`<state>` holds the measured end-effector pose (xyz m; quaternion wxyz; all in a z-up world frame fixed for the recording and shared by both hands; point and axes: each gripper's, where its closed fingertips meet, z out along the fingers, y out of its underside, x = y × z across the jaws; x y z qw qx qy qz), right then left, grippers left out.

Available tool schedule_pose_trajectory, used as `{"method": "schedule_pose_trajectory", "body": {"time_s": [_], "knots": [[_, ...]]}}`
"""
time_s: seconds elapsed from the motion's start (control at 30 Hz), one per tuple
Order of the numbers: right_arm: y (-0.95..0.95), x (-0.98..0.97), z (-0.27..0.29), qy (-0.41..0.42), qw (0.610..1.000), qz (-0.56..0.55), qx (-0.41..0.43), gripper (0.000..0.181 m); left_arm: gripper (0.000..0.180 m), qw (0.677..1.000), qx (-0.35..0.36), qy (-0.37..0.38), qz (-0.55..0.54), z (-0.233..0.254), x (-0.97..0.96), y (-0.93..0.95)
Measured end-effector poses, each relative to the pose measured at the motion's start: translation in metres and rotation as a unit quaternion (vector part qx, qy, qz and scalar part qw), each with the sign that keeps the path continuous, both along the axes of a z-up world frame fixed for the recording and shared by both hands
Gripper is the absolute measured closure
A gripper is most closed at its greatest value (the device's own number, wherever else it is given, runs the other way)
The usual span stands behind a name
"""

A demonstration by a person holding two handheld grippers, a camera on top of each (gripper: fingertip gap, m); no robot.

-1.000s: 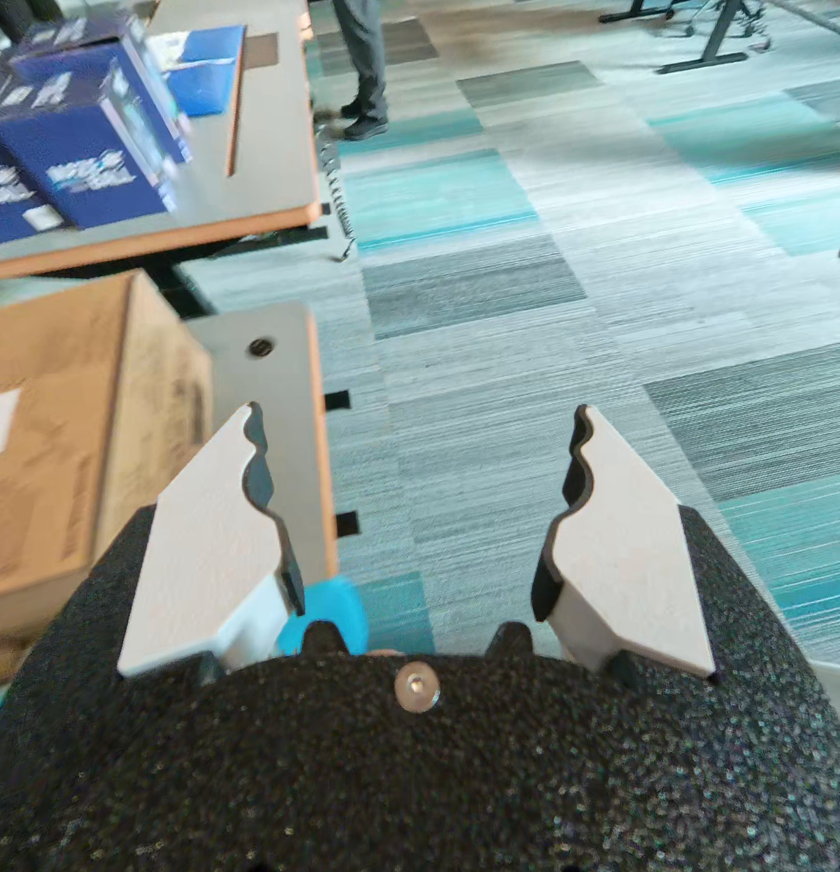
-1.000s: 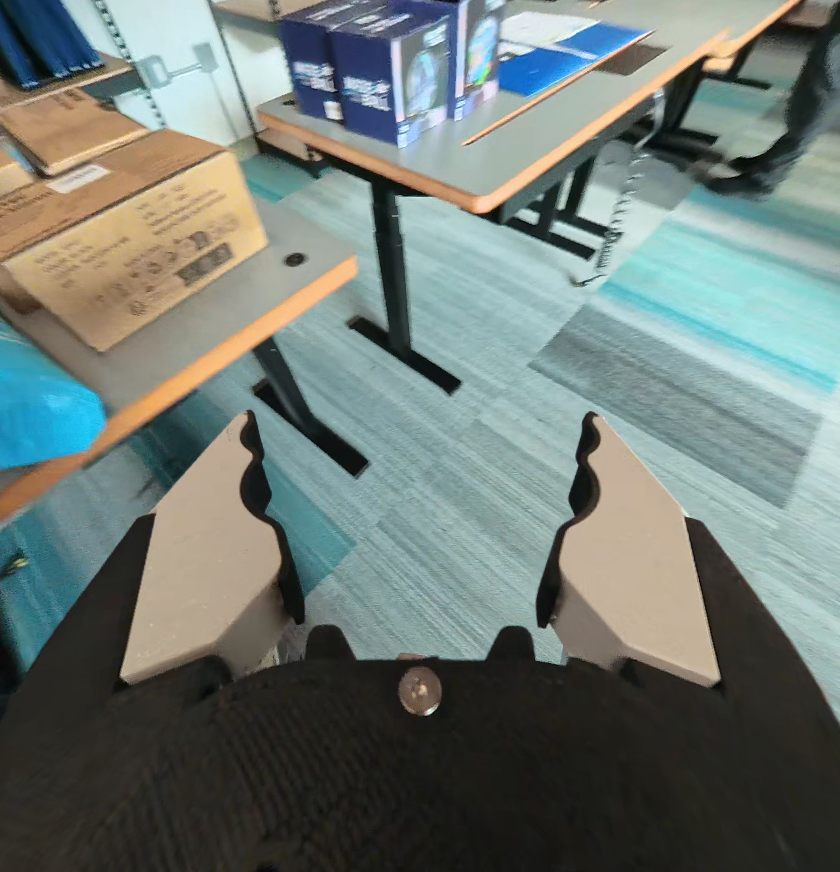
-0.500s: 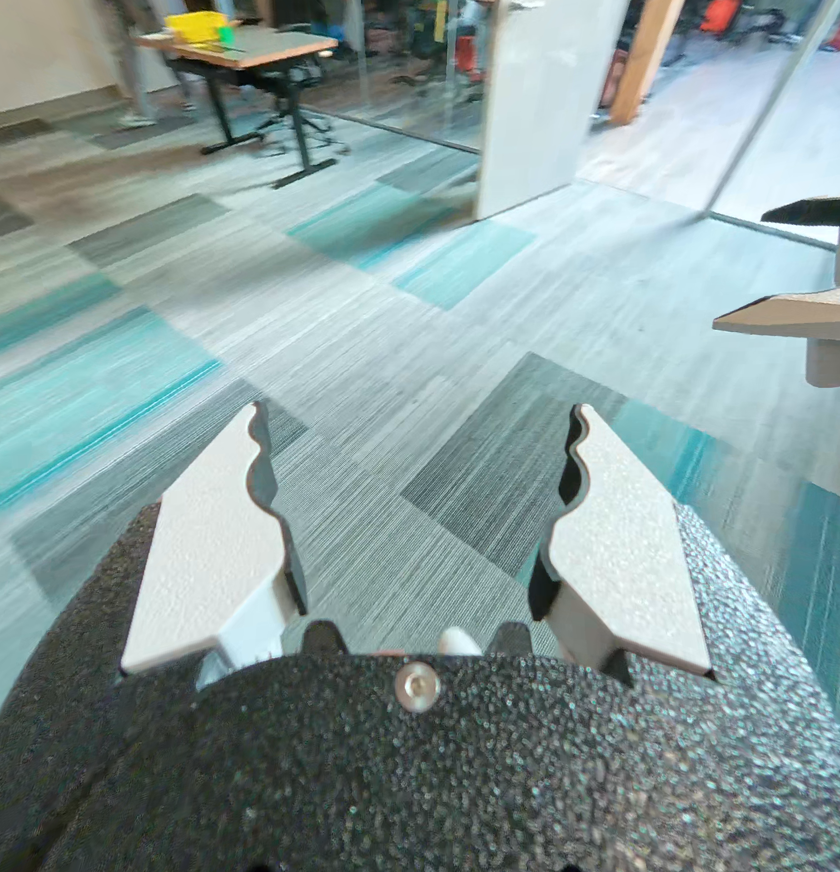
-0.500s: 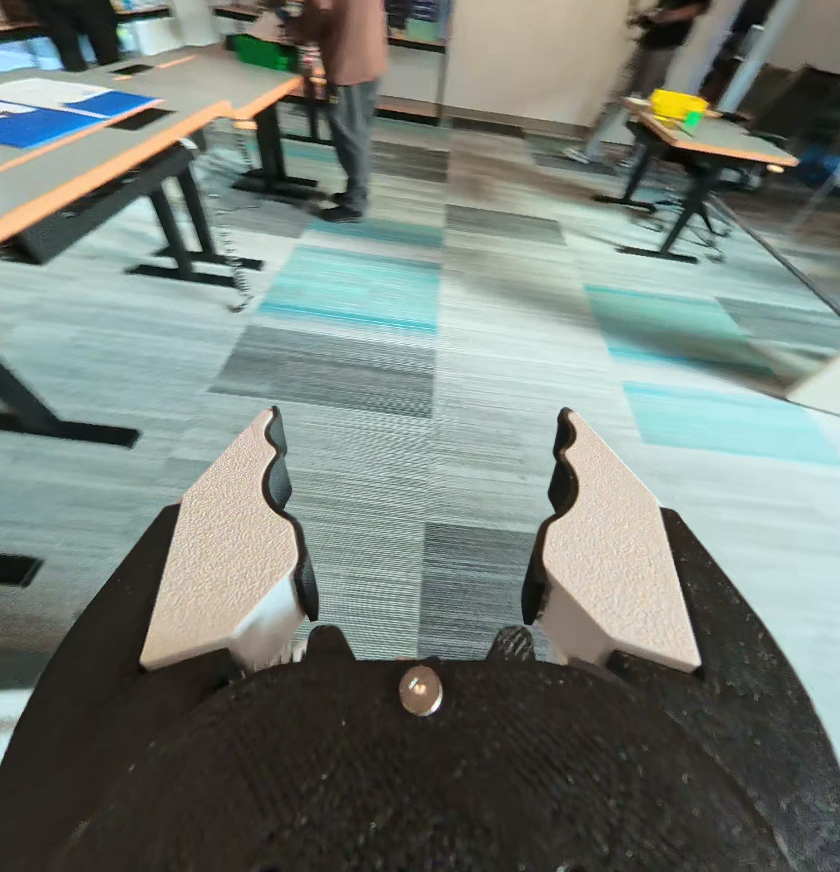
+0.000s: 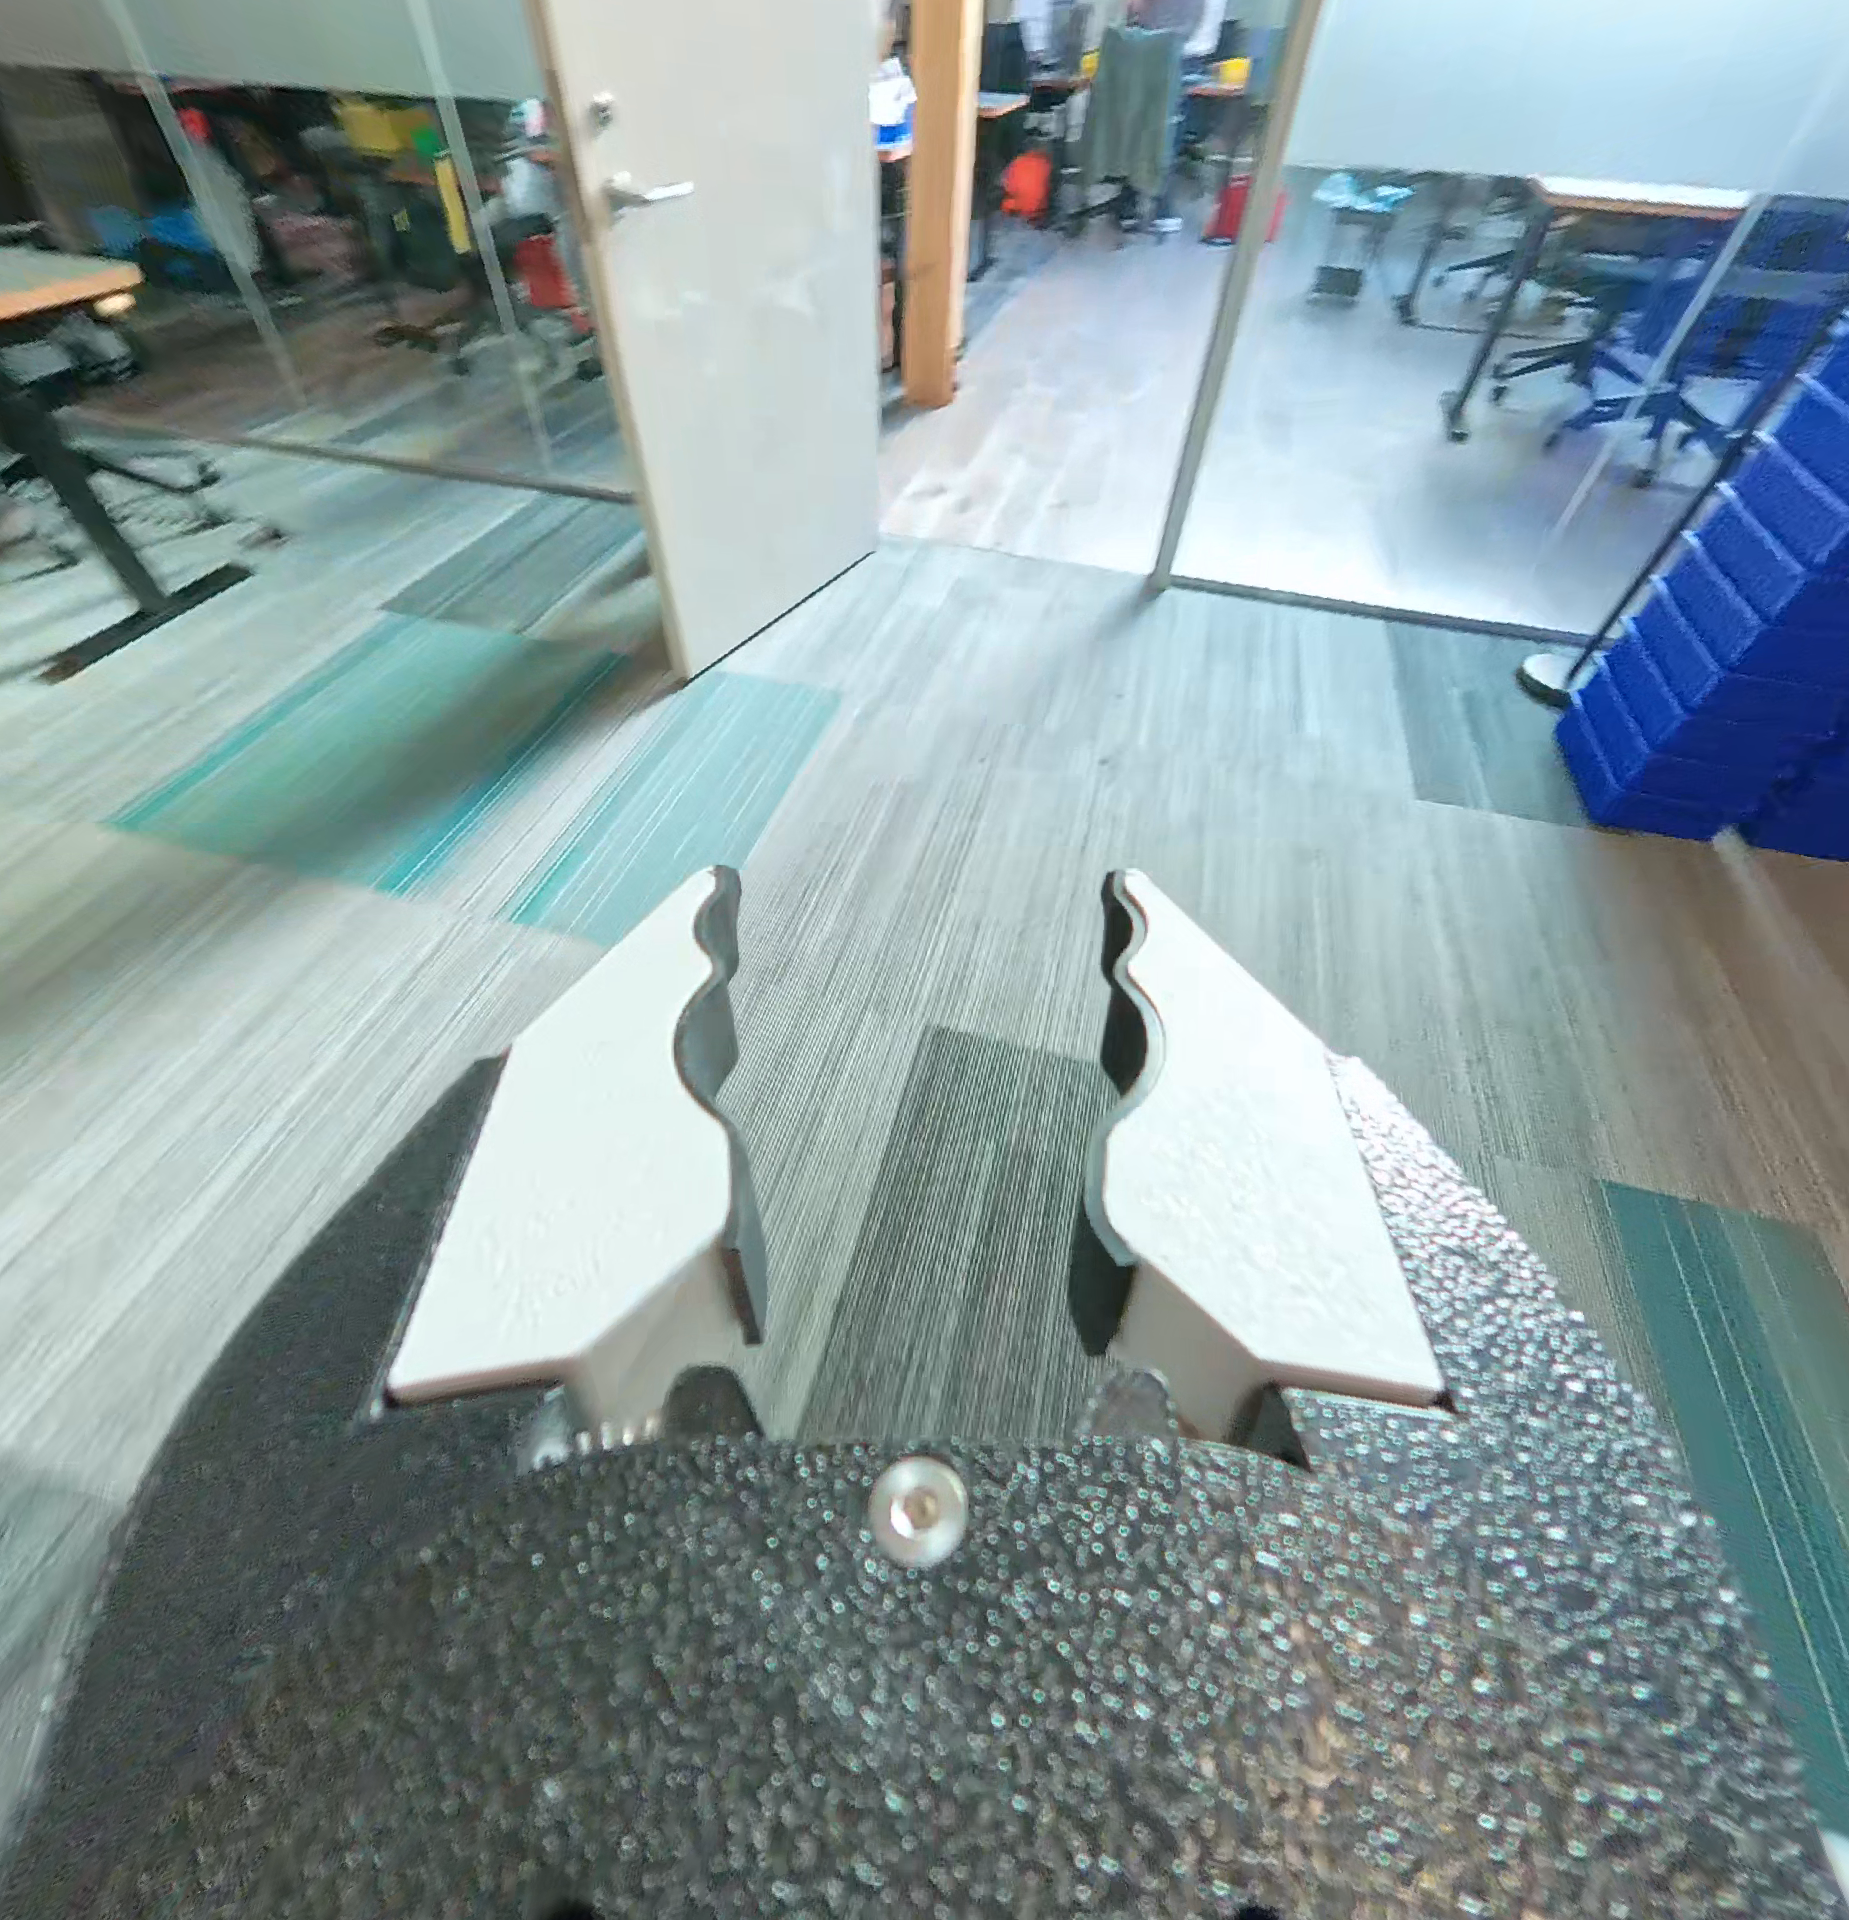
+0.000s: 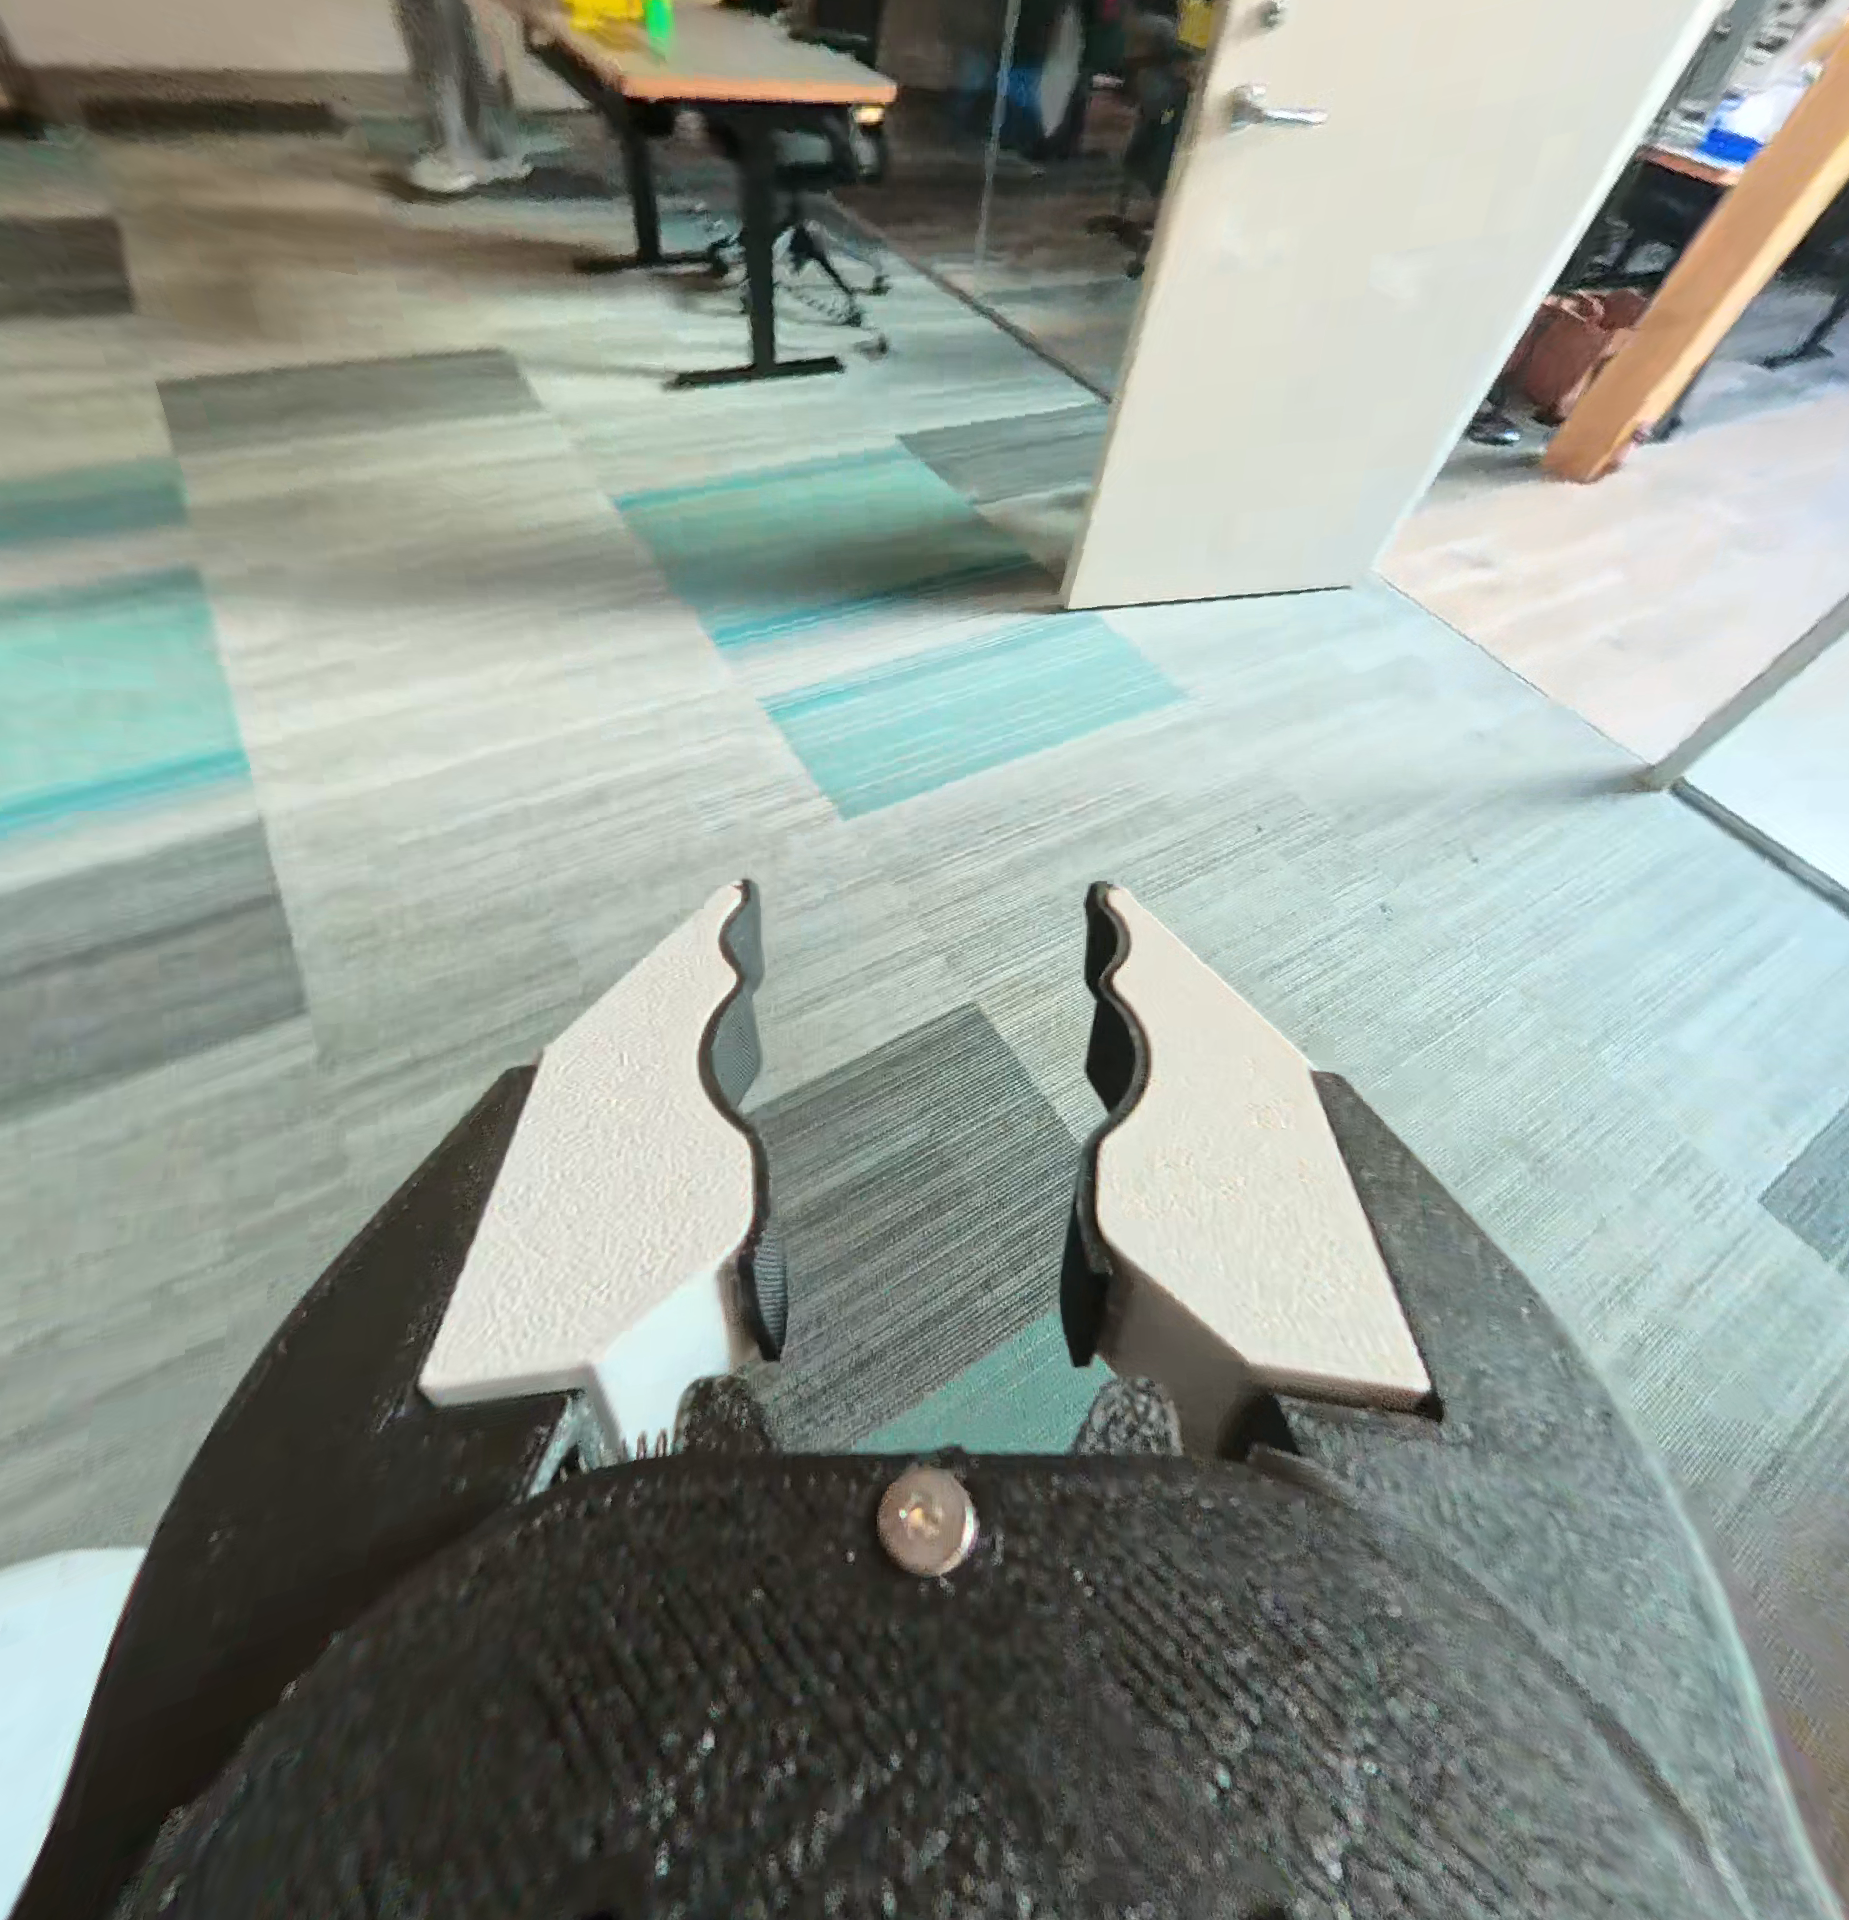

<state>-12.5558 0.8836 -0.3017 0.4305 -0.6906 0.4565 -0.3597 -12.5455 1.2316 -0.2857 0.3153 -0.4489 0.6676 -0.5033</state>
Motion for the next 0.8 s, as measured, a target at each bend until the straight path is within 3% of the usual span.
{"method": "schedule_pose_trajectory", "body": {"time_s": [0.17,0.3,0.5,0.57,0.7,0.8], "knots": [[-0.131,0.057,-0.015,0.012,0.99,-0.141,0.016,0.138,0.113,0.997,0.036,-0.016,-0.072,0.018,0.152,-0.084],[-0.226,0.097,-0.045,0.016,0.974,-0.226,0.008,0.179,0.121,0.991,0.009,-0.005,-0.135,0.01,0.254,-0.166],[-0.349,0.254,-0.054,-0.009,0.956,-0.292,0.012,0.181,0.123,0.981,0.045,0.005,-0.186,-0.013,0.425,-0.279],[-0.37,0.334,-0.056,-0.002,0.961,-0.276,0.017,0.181,0.123,0.984,0.063,-0.021,-0.164,0.004,0.493,-0.302],[-0.391,0.509,-0.023,-0.024,0.974,-0.224,0.031,0.181,0.118,0.985,0.015,-0.021,-0.169,0.042,0.619,-0.359],[-0.401,0.628,0.003,-0.032,0.981,-0.19,0.036,0.166,0.118,0.985,0.017,-0.035,-0.169,0.053,0.711,-0.394]]}}
